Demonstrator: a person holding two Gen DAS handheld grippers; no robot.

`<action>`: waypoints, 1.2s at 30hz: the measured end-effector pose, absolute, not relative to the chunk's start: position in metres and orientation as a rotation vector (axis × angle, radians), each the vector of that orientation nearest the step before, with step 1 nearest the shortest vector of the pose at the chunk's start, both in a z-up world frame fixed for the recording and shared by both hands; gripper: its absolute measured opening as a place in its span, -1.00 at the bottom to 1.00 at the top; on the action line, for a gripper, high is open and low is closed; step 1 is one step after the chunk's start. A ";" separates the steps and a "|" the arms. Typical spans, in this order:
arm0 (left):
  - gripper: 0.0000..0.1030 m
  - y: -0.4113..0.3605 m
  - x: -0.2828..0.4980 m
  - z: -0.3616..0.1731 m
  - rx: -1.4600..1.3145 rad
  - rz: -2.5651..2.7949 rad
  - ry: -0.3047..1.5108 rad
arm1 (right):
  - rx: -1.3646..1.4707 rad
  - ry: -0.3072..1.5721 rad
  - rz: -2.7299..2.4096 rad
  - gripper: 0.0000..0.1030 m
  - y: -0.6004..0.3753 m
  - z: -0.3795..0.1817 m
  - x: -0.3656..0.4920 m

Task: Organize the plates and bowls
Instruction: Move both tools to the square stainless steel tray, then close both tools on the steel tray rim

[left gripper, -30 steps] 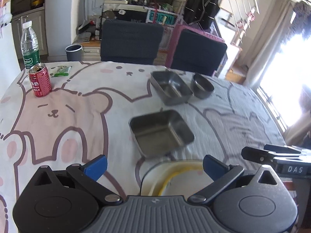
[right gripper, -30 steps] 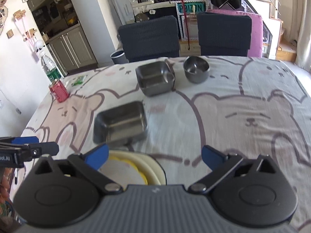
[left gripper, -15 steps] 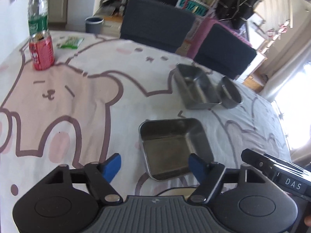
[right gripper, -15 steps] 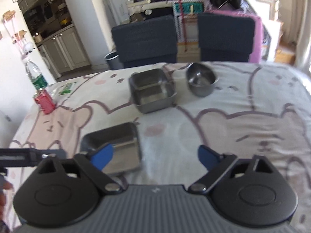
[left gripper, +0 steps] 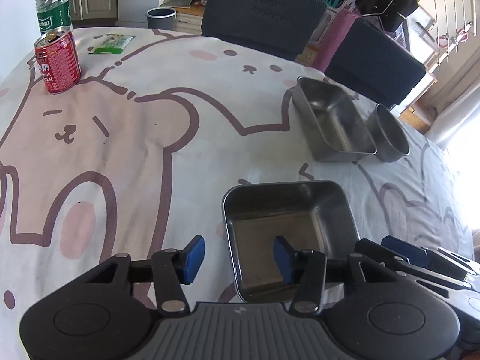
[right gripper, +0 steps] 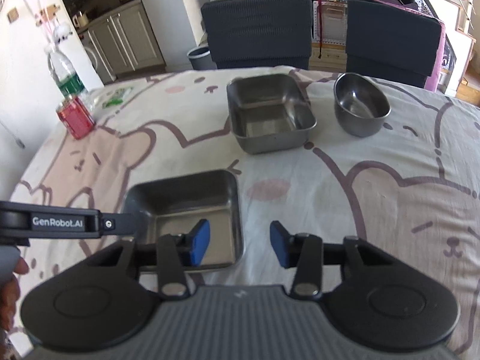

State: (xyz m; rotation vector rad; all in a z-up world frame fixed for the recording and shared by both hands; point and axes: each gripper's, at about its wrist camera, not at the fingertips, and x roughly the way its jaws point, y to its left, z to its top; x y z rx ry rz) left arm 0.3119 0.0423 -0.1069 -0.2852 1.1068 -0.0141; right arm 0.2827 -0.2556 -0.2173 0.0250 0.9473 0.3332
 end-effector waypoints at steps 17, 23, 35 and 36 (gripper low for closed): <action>-0.80 0.029 0.321 -0.122 -0.192 0.014 1.157 | 0.025 1.011 0.356 -0.70 -0.246 -0.235 0.300; -0.88 0.030 0.317 -0.113 -0.198 -0.004 1.120 | -0.006 0.979 0.338 -0.85 -0.246 -0.231 0.294; -0.87 0.007 0.293 -0.075 -0.231 -0.078 0.989 | 0.084 0.871 0.298 -0.88 -0.283 -0.197 0.268; -0.87 0.005 0.290 -0.072 -0.240 -0.089 0.981 | 0.093 0.867 0.297 -0.88 -0.287 -0.194 0.265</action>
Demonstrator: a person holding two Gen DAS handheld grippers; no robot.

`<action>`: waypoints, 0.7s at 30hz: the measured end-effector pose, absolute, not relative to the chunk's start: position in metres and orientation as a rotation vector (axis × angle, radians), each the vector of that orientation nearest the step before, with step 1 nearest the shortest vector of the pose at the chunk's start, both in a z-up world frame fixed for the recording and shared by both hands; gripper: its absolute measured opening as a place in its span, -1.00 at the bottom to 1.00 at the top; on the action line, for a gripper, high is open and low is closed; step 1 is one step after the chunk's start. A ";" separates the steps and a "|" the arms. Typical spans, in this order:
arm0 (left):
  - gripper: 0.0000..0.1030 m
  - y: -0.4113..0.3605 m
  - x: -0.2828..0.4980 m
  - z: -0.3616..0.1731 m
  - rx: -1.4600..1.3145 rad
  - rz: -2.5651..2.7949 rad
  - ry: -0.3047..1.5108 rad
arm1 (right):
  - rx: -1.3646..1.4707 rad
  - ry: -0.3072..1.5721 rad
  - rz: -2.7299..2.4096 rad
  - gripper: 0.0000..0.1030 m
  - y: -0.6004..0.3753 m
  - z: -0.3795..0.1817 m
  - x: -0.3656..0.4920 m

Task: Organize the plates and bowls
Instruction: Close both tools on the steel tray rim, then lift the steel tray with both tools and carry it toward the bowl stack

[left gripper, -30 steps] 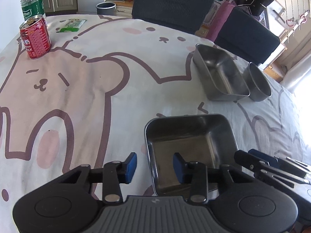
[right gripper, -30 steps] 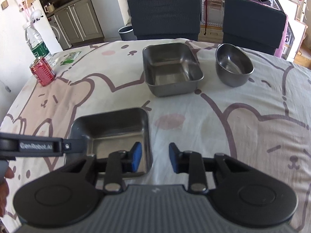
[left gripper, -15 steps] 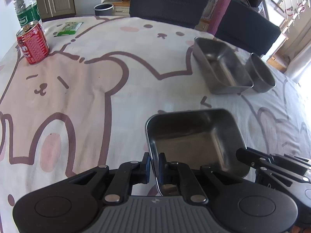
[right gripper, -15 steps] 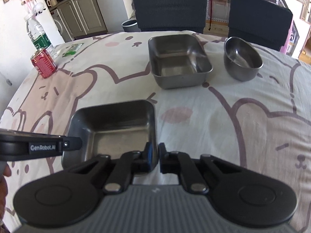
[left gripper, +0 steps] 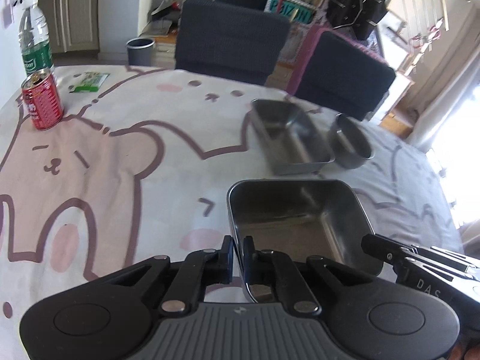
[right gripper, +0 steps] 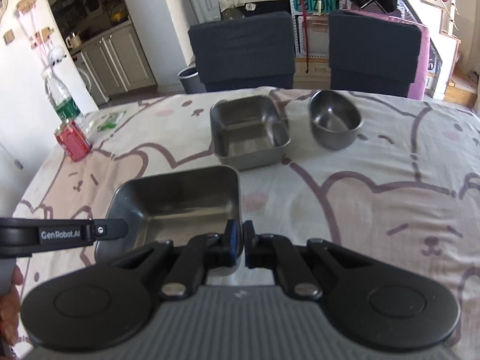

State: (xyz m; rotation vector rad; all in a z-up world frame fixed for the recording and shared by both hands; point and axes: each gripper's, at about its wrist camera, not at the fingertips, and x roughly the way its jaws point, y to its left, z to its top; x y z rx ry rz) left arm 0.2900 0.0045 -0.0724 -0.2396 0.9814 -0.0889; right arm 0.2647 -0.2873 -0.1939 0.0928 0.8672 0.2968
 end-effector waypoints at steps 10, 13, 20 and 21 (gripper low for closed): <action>-0.86 -0.052 0.260 -0.049 -0.246 -0.251 0.944 | 0.163 0.815 0.240 -0.91 -0.360 -0.164 0.218; -0.87 -0.074 0.252 -0.049 -0.228 -0.291 0.954 | 0.176 0.816 0.212 -0.91 -0.382 -0.163 0.201; -0.87 -0.119 0.234 -0.053 -0.182 -0.378 0.981 | 0.200 0.812 0.151 -0.91 -0.429 -0.161 0.166; -0.87 -0.126 0.232 -0.054 -0.170 -0.393 0.985 | 0.201 0.814 0.145 -0.91 -0.435 -0.161 0.162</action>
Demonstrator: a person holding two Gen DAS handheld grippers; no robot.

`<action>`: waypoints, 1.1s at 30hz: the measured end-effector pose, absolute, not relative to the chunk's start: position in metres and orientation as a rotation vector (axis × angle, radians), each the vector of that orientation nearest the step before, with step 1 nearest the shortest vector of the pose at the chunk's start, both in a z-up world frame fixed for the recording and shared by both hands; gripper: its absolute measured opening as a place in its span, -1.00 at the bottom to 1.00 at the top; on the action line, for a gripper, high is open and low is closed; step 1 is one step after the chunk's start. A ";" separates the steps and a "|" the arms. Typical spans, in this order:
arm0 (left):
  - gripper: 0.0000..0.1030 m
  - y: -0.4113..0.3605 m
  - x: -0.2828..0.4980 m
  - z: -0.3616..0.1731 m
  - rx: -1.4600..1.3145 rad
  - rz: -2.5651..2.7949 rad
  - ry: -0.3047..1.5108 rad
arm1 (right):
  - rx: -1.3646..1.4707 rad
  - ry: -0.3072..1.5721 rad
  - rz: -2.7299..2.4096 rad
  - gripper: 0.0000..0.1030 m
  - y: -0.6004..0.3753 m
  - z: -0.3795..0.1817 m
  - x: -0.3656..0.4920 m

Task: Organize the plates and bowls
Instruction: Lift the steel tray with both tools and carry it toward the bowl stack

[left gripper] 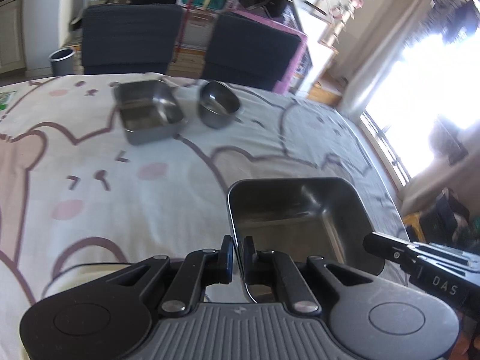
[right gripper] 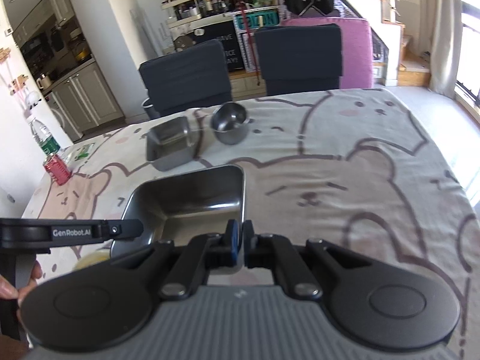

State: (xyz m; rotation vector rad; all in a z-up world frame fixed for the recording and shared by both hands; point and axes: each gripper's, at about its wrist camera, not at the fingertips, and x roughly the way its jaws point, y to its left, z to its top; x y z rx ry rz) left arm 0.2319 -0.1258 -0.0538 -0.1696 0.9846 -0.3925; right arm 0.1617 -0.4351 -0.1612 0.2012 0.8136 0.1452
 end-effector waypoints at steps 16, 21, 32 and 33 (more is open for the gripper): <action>-0.83 -0.193 0.208 -0.090 -0.043 -0.492 1.089 | 0.194 0.890 0.041 -0.90 -0.489 -0.184 0.130; -0.84 -0.203 0.207 -0.103 -0.009 -0.479 1.115 | 0.166 0.919 0.037 -0.90 -0.492 -0.192 0.129; -0.82 -0.214 0.208 -0.119 0.048 -0.461 1.139 | 0.130 0.959 0.028 -0.89 -0.489 -0.198 0.133; -0.82 -0.215 0.208 -0.120 0.054 -0.460 1.140 | 0.127 0.962 0.028 -0.89 -0.489 -0.198 0.133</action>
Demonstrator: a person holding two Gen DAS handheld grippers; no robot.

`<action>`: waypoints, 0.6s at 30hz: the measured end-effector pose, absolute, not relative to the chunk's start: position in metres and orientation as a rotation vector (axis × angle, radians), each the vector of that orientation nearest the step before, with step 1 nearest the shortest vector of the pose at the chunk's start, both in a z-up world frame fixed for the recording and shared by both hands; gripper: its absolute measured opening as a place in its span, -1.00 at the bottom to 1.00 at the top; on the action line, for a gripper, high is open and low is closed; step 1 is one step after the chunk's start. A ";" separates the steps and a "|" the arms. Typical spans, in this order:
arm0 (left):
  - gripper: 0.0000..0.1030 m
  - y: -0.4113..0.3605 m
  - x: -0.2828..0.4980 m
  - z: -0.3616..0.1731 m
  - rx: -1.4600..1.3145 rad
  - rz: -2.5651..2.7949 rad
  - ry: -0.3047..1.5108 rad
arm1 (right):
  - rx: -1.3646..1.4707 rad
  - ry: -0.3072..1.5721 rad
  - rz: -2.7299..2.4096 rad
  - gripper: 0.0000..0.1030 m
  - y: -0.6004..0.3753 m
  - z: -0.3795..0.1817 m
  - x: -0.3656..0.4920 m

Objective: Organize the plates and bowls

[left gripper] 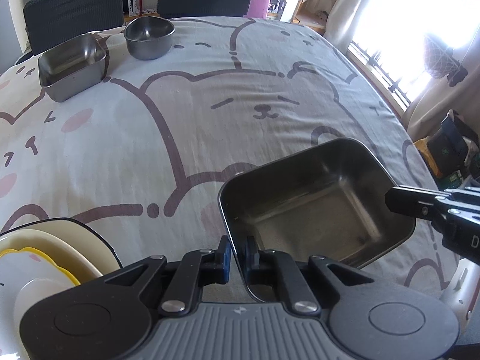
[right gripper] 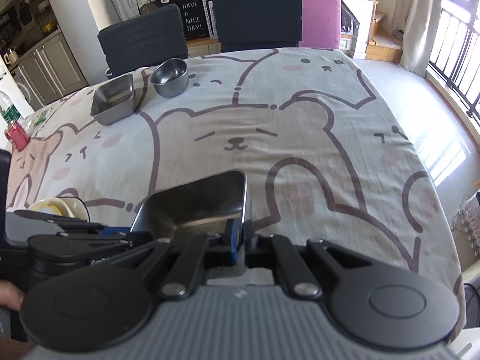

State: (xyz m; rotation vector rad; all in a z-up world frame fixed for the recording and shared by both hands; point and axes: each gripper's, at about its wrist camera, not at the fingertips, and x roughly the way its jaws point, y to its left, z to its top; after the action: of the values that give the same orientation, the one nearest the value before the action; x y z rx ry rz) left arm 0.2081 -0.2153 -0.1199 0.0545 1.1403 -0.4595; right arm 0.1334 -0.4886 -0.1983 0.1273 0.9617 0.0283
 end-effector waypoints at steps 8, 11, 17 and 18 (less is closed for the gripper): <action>-0.79 -0.221 0.207 -0.124 0.098 -0.464 1.144 | 0.113 0.978 0.011 -0.89 -0.488 -0.204 0.139; -0.79 -0.221 0.207 -0.127 0.106 -0.460 1.151 | 0.112 0.987 0.013 -0.89 -0.488 -0.206 0.141; -0.79 -0.223 0.206 -0.129 0.124 -0.469 1.156 | 0.092 1.020 0.013 -0.90 -0.488 -0.212 0.143; -0.79 -0.224 0.206 -0.129 0.125 -0.472 1.157 | 0.093 1.028 0.011 -0.90 -0.489 -0.214 0.144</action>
State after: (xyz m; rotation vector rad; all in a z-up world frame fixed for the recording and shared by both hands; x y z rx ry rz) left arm 0.2061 -0.2236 -0.1288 0.1250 1.1565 -0.4718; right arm 0.1441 -0.4886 -0.2137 0.0928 1.0277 0.0114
